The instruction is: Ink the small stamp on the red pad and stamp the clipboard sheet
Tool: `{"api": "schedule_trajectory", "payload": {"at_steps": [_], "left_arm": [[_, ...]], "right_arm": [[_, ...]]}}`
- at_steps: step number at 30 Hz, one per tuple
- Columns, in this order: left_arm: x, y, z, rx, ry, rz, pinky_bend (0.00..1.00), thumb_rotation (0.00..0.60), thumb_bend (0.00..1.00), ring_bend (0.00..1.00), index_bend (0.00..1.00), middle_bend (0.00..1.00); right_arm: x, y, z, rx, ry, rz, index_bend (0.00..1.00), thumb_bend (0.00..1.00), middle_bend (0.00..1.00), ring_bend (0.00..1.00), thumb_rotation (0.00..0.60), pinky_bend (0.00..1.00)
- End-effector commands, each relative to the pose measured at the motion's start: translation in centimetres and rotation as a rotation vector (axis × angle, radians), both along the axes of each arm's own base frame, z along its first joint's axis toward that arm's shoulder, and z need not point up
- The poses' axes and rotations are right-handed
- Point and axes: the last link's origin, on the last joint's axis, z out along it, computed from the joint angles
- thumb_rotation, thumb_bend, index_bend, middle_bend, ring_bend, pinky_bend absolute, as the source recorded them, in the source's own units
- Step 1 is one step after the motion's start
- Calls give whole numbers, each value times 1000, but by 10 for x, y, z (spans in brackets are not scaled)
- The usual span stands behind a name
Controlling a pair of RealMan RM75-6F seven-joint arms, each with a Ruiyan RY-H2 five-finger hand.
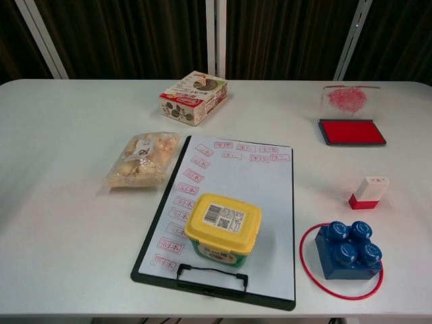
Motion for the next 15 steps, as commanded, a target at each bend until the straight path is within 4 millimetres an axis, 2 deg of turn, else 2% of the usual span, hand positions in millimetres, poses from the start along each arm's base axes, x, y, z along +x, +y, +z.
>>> {"api": "schedule_trajectory", "payload": {"at_steps": [1, 9, 15], "left_arm": [[1, -1, -1, -1, 2, -2, 159, 600, 0, 51, 66, 66], [3, 0, 0, 3, 7, -10, 159, 600, 0, 51, 66, 66], [0, 1, 0, -2, 8, 6, 159, 600, 0, 51, 66, 66]], "right_arm": [[-1, 0, -1, 8, 2, 1, 0, 199, 0, 0, 600, 0], [-2, -1, -4, 39, 6, -1, 0, 199, 0, 0, 600, 0], [10, -6, -8, 70, 4, 50, 0, 200, 0, 0, 600, 0]]}}
